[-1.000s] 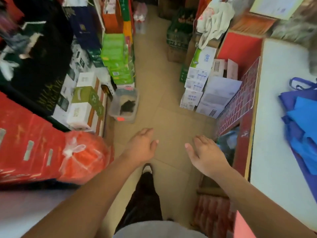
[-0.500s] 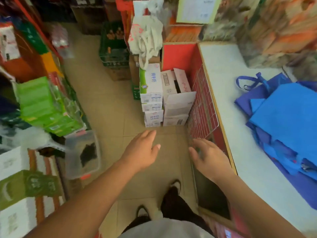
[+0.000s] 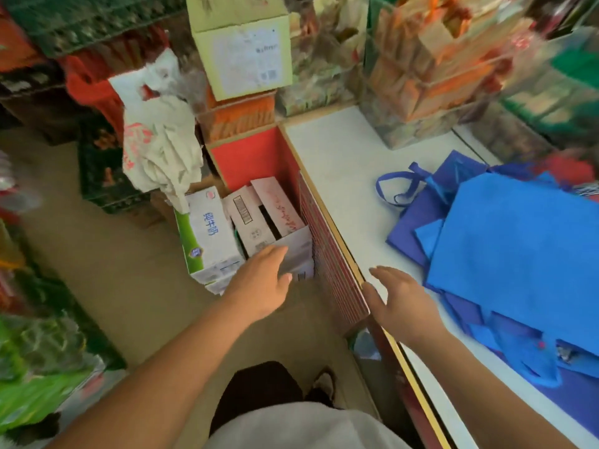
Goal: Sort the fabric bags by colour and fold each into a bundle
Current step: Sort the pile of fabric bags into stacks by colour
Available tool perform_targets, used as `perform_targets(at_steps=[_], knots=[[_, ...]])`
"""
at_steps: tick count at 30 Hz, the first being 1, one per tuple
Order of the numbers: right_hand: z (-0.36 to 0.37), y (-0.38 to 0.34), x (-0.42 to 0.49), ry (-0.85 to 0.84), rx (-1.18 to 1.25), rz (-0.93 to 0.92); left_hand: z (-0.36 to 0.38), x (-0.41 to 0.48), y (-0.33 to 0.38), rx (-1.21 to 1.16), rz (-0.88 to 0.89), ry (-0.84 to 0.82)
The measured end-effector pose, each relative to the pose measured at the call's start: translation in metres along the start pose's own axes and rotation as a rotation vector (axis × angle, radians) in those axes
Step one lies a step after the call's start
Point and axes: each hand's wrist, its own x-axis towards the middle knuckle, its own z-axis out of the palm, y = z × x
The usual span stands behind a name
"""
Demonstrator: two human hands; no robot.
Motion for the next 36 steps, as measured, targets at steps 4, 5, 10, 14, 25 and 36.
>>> perform_targets(at_steps=[4,5,10,14,25,36], knots=[[-0.012,0.021,0.047,0.072,0.106,0.109,-0.019,0.086,0.018,-0.014,0.092,-0.05],[-0.015,0.027,0.056,0.085,0.116,0.138,-0.022,0.108,0.024,-0.02,0.118,-0.059],[-0.024,0.058,0.092,0.177,0.161,0.372,-0.022,0.213,0.063,-0.01,0.265,-0.178],[-0.031,0.081,0.102,0.26,0.257,0.556,-0.004,0.269,0.115,0.05,0.428,-0.306],[-0.011,0.152,0.033,0.494,0.471,0.941,0.1,0.281,0.22,0.102,0.667,-0.639],[0.057,0.255,-0.038,0.006,0.559,1.065,0.204,0.286,0.272,-0.048,0.337,-0.412]])
